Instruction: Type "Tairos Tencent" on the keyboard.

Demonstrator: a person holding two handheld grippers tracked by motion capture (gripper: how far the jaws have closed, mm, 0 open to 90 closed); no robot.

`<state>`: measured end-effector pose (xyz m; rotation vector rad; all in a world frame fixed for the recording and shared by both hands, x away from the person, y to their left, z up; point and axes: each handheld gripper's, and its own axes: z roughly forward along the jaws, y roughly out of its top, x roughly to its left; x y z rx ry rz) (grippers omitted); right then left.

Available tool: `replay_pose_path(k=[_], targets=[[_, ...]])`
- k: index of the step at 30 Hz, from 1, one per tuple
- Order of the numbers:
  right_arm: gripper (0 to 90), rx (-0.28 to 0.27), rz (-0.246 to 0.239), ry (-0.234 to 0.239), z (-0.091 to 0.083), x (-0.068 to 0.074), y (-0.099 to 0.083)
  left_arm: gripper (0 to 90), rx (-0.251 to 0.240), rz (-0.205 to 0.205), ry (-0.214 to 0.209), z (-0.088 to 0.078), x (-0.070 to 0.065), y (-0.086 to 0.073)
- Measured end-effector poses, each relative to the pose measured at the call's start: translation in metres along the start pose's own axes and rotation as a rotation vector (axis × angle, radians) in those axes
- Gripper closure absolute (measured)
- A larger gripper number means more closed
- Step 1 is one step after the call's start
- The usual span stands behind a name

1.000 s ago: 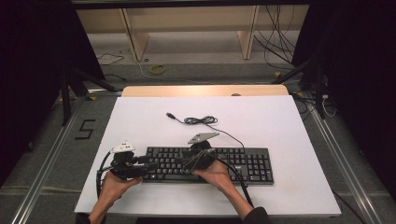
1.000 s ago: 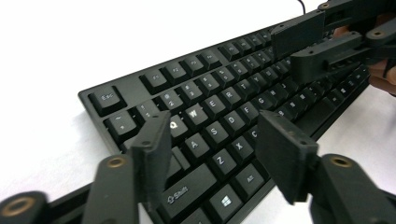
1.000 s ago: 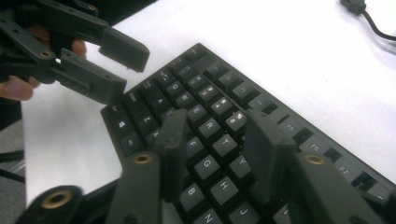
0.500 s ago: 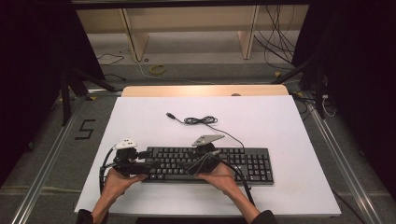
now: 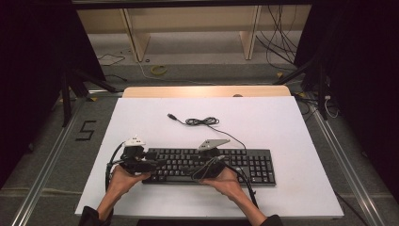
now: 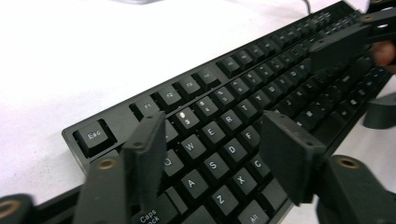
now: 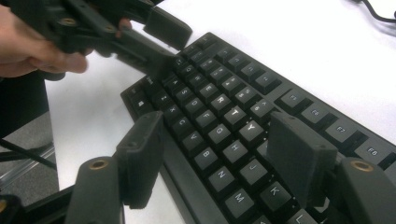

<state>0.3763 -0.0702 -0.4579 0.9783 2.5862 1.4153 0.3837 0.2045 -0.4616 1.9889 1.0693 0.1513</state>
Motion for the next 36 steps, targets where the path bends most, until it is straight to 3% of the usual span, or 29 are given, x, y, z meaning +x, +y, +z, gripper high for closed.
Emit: replay_pose_path(k=[7, 19, 26, 36], targets=[[35.9, 0.000, -0.013, 0.002, -0.002, 0.003, -0.002, 61.6, 0.053, 0.037, 0.005, 0.011, -0.002, 0.005], [36.0, 0.004, -0.018, -0.010, -0.007, 0.002, -0.007, 82.7, 0.085, 0.066, -0.003, 0.023, -0.005, 0.011], [35.2, -0.008, -0.021, -0.014, -0.011, 0.003, -0.008, 88.6, 0.108, 0.080, -0.003, 0.028, -0.006, 0.012], [35.3, -0.003, -0.019, -0.013, -0.012, 0.002, -0.011, 88.9, 0.128, 0.082, -0.001, 0.033, -0.007, 0.012]])
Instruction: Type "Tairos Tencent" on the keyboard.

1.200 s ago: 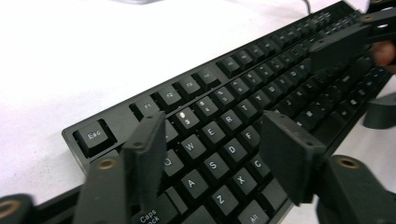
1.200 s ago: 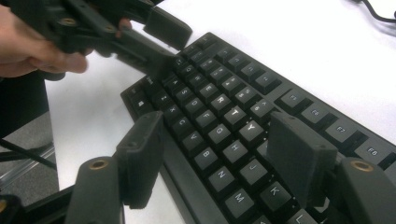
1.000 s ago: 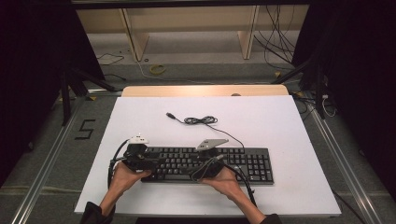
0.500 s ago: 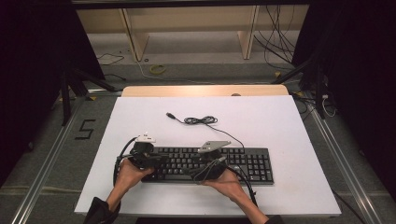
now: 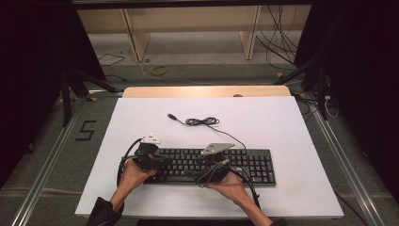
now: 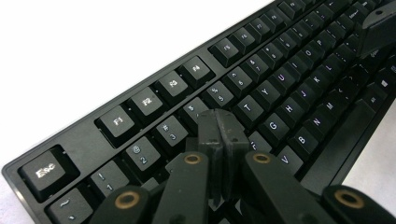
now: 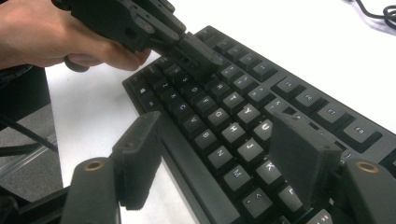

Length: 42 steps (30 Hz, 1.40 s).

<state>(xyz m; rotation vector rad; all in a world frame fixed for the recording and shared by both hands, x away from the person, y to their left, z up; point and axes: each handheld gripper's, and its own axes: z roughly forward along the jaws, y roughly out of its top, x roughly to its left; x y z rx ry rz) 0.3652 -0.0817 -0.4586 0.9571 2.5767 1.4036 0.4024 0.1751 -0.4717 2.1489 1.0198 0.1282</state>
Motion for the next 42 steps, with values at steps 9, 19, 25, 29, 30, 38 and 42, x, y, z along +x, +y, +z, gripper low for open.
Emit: replay_pose_path(k=[9, 19, 25, 29, 30, 38, 42], targets=[[35.6, -0.002, -0.001, -0.002, 0.000, 0.000, 0.000, 89.1, 0.008, -0.011, -0.003, 0.003, 0.001, -0.002], [37.4, -0.009, -0.005, -0.007, 0.000, 0.000, 0.000, 86.6, -0.018, -0.011, -0.002, -0.005, -0.002, 0.001], [39.7, -0.012, -0.004, -0.013, -0.001, -0.001, 0.000, 82.1, -0.044, -0.018, -0.010, -0.011, -0.004, 0.001], [41.9, -0.014, -0.006, -0.014, -0.001, -0.001, 0.000, 77.1, -0.058, -0.024, -0.020, -0.015, -0.004, 0.000], [42.6, -0.014, -0.008, -0.013, -0.001, -0.001, 0.000, 75.8, -0.059, -0.024, -0.024, -0.016, -0.004, 0.000], [48.7, -0.010, -0.013, -0.010, 0.000, -0.001, -0.001, 65.2, -0.078, -0.037, -0.034, -0.022, -0.005, -0.001], [52.4, -0.007, -0.017, -0.012, 0.001, -0.001, -0.001, 55.5, -0.090, -0.044, -0.028, -0.023, -0.007, -0.002]])
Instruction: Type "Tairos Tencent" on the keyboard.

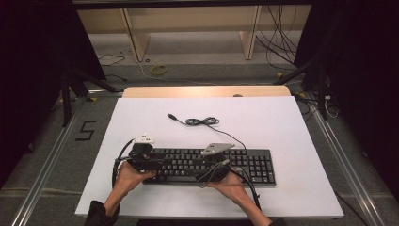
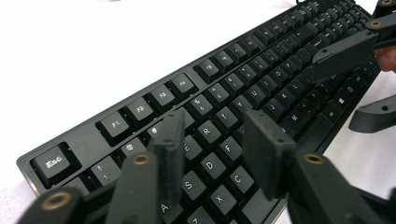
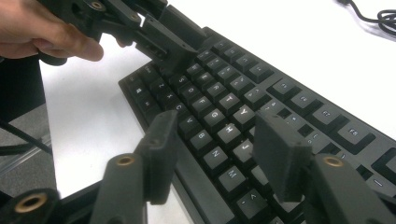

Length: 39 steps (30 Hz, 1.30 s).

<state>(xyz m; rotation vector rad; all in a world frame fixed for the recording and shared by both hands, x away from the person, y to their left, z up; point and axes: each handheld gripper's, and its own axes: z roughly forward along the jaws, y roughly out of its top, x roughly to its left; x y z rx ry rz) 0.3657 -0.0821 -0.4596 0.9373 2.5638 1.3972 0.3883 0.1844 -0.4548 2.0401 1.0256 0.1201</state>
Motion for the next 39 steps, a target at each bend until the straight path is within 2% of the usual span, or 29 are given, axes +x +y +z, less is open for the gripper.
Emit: replay_pose_path(k=[3, 8, 16, 28, 32, 39], targets=[[55.7, 0.003, 0.000, 0.000, 0.001, 0.000, 0.000, 48.5, -0.011, -0.003, 0.005, -0.001, -0.001, -0.001], [61.5, 0.008, -0.008, 0.000, 0.003, 0.000, 0.000, 44.3, -0.023, -0.002, 0.009, -0.006, -0.002, -0.002], [72.3, 0.022, -0.015, -0.009, 0.006, 0.000, 0.001, 41.5, -0.048, 0.002, -0.001, -0.011, -0.005, -0.004], [84.7, 0.051, -0.028, -0.008, 0.013, 0.001, 0.002, 37.3, -0.070, -0.013, -0.009, -0.016, -0.005, -0.009], [87.2, 0.056, -0.029, -0.009, 0.014, 0.001, 0.002, 37.3, -0.081, -0.020, -0.019, -0.018, -0.006, -0.009], [89.3, 0.070, -0.036, -0.018, 0.017, 0.001, 0.002, 36.7, -0.091, -0.008, -0.025, -0.021, -0.009, -0.010]])
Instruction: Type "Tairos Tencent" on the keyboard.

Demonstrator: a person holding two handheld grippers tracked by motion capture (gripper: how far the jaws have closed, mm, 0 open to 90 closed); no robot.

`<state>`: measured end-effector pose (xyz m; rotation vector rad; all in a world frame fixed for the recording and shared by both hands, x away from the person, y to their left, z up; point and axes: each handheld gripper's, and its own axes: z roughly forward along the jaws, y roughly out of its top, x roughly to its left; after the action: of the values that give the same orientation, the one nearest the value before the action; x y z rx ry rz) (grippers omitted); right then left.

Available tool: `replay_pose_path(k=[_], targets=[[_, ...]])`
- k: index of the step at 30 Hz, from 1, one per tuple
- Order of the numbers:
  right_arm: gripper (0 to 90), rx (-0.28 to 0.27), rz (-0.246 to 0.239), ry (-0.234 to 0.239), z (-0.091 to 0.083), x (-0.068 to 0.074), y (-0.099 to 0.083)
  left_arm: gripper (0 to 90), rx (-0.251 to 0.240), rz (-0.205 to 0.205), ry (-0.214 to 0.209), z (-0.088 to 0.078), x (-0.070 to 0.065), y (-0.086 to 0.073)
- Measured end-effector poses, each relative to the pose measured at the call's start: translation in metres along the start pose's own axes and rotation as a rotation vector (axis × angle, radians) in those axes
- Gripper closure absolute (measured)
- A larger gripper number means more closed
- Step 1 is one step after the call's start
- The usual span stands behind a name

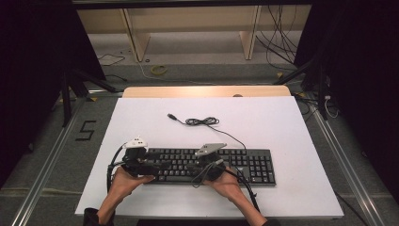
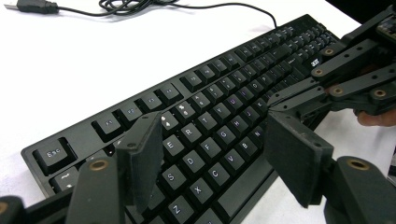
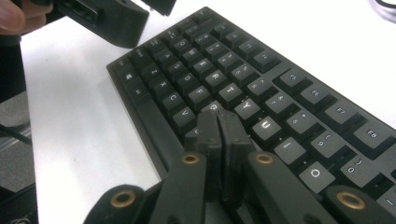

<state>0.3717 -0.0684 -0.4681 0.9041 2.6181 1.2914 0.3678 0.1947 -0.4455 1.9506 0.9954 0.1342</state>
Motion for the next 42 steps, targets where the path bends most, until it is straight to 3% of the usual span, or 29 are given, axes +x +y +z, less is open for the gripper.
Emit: replay_pose_path(k=[13, 32, 42], targets=[[90.0, 0.026, -0.010, -0.011, 0.005, 0.002, -0.001, 36.1, -0.002, 0.012, -0.010, 0.000, -0.004, -0.004], [90.0, 0.051, -0.018, -0.021, 0.012, 0.002, -0.004, 36.0, -0.040, -0.017, -0.014, -0.006, -0.003, -0.013], [90.0, 0.062, -0.018, -0.020, 0.016, 0.001, -0.007, 36.1, -0.035, -0.016, -0.014, -0.006, -0.003, -0.014]])
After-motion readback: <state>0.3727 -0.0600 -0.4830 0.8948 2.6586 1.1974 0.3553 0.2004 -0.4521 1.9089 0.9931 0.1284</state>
